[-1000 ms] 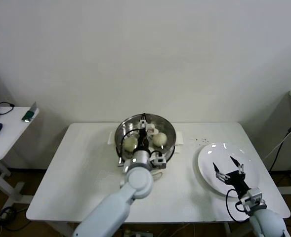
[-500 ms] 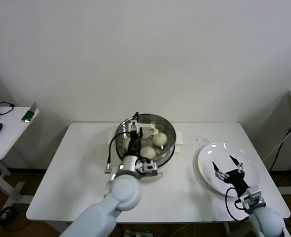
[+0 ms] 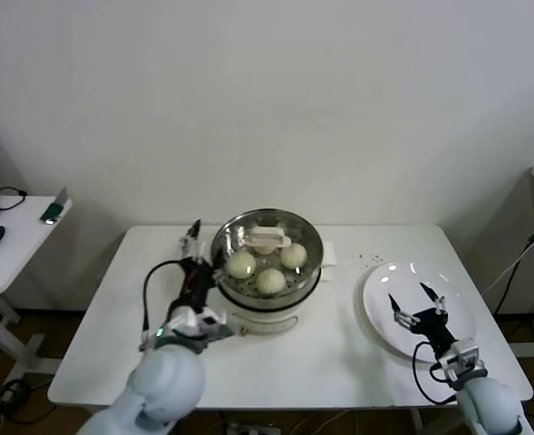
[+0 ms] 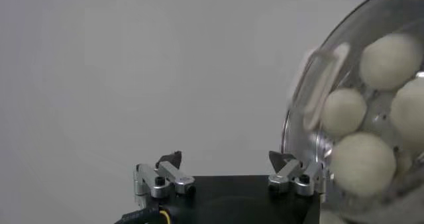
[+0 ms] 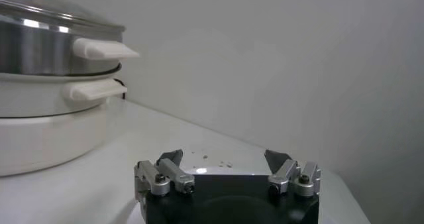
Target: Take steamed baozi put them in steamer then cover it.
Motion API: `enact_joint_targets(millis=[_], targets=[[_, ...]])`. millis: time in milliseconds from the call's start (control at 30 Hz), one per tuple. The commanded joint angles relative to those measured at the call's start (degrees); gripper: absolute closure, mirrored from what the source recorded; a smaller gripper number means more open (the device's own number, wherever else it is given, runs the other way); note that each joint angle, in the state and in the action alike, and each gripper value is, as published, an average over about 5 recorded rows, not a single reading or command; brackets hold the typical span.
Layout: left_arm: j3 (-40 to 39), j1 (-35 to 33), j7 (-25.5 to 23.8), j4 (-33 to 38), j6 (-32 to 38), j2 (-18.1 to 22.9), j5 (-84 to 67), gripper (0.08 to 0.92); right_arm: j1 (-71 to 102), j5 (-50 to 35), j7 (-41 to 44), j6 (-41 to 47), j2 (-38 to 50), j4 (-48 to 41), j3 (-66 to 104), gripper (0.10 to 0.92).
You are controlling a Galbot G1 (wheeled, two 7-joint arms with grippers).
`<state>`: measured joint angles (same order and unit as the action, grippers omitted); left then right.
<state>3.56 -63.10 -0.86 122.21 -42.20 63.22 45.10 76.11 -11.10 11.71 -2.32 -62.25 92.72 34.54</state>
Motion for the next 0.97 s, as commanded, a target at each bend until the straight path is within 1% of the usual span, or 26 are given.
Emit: enact_joint_targets(millis=[33,133,267,400,600,767,967], targets=[[27.22,-20.79,14.97,4.5,27.99,3.19,-33.88,0.177,0.45,-0.15,0.56,-0.28,-0.47,0.83,0.05,0.203],[31.29,-24.15,15.85,3.35,34.61,6.73,-40.61,0.177,0.74,-0.12,0.92,-0.79,-1.04,1.03,0.03,0.203],[34.39,-27.36,13.96,0.39,41.8,11.1,-44.92,0.177,1.21,-0.8,0.93,-1.13,-1.81,1.52,0.28,0.203],[35.3,-28.64,11.97,-2.32,45.08,13.4,-48.26,0.177,1.99,-2.38,0.85,-1.2,-2.39,2.23,0.82,0.203],[35.46,-29.78,9.62,-4.65,48.41,14.0,-49.45,0.177,3.21,-3.73,0.96,-1.5,-2.83,3.0,1.87,0.203],[35.02,-29.91,7.51,-6.14,48.63,14.1,-48.27,0.177,3.3,-3.86,1.08,-1.88,-3.31,2.79,2.3,0.203],[34.32,-29.6,6.62,-6.36,48.44,14.43,-47.03,0.177,3.02,-3.52,1.15,-2.49,-4.02,2.03,2.44,0.203]])
